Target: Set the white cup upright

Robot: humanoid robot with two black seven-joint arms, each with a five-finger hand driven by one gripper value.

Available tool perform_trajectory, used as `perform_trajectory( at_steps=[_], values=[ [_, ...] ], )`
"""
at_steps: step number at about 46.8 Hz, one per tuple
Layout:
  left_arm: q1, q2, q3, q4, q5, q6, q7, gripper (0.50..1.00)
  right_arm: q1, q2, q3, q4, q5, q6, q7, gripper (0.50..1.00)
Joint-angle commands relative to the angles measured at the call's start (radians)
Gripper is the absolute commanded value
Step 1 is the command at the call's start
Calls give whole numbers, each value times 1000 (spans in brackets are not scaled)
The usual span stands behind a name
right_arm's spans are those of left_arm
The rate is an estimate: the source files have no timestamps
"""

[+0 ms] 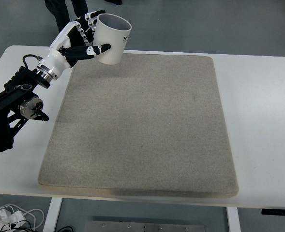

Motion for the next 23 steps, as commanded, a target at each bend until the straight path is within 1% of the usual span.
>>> perform_trajectory(
  at_steps=[1, 18, 23],
  values=[
    [10, -18, 3, 34, 2, 0, -5, 500, 0, 0, 0, 0, 0, -1, 0, 952],
    [18, -92, 20, 131, 17, 12, -5, 500, 0, 0, 0, 0, 0, -1, 0, 952],
    [26, -97, 24, 146, 29, 21, -5, 500, 0, 0, 0, 0, 0, 1, 1, 952]
  ],
)
